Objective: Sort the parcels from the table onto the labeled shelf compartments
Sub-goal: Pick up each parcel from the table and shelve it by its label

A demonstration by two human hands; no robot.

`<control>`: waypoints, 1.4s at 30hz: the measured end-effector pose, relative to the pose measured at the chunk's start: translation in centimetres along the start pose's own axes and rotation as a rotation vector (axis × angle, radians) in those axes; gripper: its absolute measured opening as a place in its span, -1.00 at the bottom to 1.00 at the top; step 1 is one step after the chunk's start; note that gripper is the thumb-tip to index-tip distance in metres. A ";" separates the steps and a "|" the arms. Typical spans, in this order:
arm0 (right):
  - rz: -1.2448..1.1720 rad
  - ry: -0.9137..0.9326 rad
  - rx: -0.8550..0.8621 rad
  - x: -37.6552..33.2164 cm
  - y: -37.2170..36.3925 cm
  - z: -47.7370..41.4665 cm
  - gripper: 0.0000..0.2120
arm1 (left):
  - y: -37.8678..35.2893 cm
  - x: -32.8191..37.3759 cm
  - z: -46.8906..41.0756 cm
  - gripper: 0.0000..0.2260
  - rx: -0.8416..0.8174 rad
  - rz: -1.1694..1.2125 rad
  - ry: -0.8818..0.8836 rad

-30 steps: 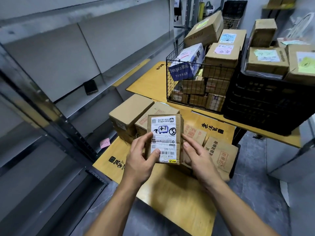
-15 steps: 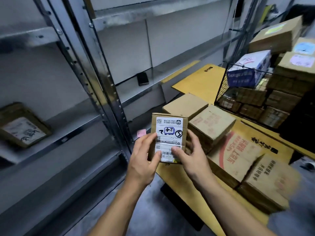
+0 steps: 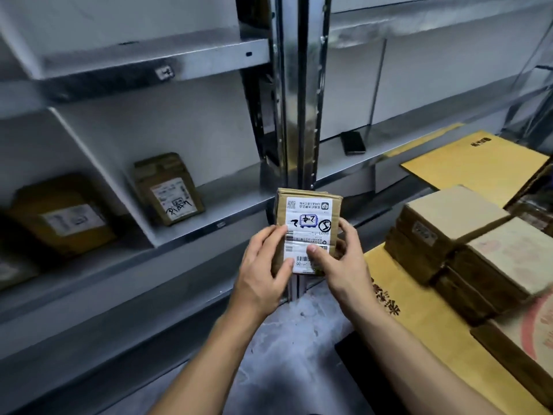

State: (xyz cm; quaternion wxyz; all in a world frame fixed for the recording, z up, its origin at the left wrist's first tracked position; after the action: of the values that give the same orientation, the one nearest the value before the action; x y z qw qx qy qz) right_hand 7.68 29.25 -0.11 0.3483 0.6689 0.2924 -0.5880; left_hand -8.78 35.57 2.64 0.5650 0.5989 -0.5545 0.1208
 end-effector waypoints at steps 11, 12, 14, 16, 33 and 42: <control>0.055 0.048 -0.114 -0.6 -7.2 -5.1 -0.40 | 6.9 -6.3 -2.0 -0.58 0.042 -0.275 0.067; 0.067 0.057 -0.124 -0.8 -7.8 -5.7 -0.41 | 7.4 -6.8 -2.5 -0.58 0.027 -0.330 0.079; 0.089 0.085 -0.137 -1.2 -8.8 -7.3 -0.42 | 8.1 -8.0 -3.7 -0.58 -0.035 -0.459 0.105; 0.127 0.105 -0.154 -1.2 -10.0 -9.2 -0.43 | 8.6 -9.3 -5.1 -0.56 -0.108 -0.564 0.134; 0.239 0.104 -0.340 3.2 -21.7 -27.0 -0.43 | 9.4 -16.7 -15.3 -0.52 -0.180 -0.684 0.371; 0.116 0.024 -0.481 5.2 -25.9 -31.2 -0.48 | 9.8 -19.4 -18.0 -0.53 -0.138 -0.668 0.455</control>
State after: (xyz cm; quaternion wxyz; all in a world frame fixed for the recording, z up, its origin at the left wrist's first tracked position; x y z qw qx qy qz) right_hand 5.80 69.61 -6.39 0.5272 0.5895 0.3892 -0.4724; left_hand -14.84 62.89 -1.00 0.7202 0.6647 -0.1972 0.0227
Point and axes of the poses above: each hand's wrist, its own z-axis away from the middle knuckle, its own y-axis out of the back of the hand, x = y × z, the point moved 7 cm from there along -z, towards the middle knuckle, and after that the axes turned 4 degrees about z, right-handed, at the moved point
